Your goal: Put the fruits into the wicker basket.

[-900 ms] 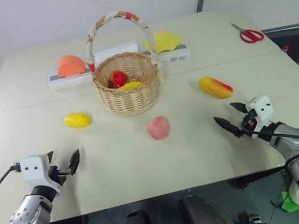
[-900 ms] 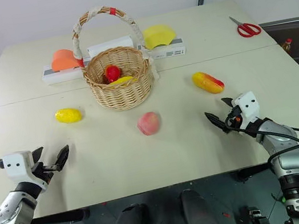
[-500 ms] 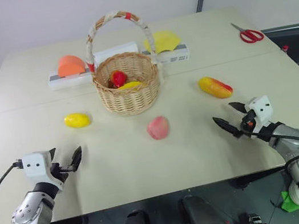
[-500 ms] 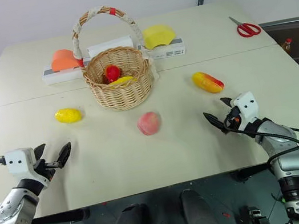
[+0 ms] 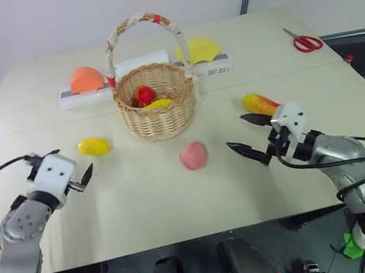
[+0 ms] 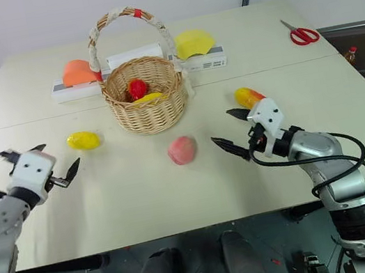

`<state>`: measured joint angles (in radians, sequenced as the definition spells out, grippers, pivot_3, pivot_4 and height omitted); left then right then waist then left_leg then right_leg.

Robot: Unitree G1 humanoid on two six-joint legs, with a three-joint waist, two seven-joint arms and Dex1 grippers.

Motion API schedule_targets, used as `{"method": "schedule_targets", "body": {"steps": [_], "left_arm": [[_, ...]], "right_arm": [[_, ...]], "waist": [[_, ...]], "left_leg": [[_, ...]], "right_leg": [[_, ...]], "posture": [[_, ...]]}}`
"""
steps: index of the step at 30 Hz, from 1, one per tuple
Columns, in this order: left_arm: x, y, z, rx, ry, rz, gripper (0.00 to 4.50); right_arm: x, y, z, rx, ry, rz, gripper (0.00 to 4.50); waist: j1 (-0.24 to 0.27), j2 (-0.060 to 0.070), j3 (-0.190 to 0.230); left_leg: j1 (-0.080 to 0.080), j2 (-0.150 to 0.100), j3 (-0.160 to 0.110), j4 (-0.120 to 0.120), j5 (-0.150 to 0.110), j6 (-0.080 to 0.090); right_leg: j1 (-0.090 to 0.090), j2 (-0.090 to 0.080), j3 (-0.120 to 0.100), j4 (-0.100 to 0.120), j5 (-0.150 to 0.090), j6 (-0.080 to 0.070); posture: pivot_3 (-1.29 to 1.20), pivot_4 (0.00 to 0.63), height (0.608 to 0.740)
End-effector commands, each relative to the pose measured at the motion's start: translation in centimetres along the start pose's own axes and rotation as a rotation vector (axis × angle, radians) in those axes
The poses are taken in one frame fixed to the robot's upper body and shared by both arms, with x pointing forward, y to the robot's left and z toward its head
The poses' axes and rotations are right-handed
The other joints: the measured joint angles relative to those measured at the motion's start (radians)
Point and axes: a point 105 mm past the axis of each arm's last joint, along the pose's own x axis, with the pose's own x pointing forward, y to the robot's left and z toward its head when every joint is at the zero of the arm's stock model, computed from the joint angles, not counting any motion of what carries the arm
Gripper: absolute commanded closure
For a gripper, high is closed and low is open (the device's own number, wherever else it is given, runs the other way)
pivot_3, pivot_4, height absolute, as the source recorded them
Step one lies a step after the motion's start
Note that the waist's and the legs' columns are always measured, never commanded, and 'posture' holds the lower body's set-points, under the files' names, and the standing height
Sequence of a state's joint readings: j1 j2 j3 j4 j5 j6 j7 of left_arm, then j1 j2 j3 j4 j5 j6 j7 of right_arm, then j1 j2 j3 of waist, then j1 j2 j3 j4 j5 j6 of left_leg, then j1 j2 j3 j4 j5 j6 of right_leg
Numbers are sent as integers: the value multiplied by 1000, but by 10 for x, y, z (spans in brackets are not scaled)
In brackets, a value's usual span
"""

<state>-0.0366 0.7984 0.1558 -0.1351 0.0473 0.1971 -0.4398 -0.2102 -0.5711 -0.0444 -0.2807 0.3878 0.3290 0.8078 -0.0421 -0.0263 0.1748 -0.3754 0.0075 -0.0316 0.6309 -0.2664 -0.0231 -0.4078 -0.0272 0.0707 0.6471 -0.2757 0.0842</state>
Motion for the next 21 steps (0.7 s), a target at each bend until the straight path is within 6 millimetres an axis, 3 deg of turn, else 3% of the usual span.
{"method": "schedule_targets", "body": {"steps": [1,12,16,19,21], "left_arm": [[13,6,-2,223,30,-81,0],[67,-9,8,332,-19,-277,0],[74,-17,6,361,-14,-321,0],[76,-19,5,367,-15,-328,911],[76,-18,6,362,-25,-322,1937]], "right_arm": [[12,18,30,-50,-73,87,113],[25,35,37,-66,-84,144,113],[25,38,37,-70,-88,144,113],[24,39,36,-71,-89,141,0],[23,41,34,-70,-86,138,0]], "waist": [[0,0,0],[24,0,1],[29,0,1],[29,0,1],[29,0,1]], "left_leg": [[0,0,-1,0,0,0],[-5,-1,-1,1,0,0],[-4,-1,-1,2,0,0],[-3,-2,-1,2,0,0],[-2,-2,-1,2,0,0]], "right_leg": [[0,0,0,0,0,0],[-3,-2,-3,0,1,0],[-3,-1,-3,1,1,0],[-1,-1,-3,2,1,0],[-1,-1,-3,2,1,0]], "posture": [[0,150,740],[0,150,740],[0,150,740],[0,150,740],[0,150,740]]}}
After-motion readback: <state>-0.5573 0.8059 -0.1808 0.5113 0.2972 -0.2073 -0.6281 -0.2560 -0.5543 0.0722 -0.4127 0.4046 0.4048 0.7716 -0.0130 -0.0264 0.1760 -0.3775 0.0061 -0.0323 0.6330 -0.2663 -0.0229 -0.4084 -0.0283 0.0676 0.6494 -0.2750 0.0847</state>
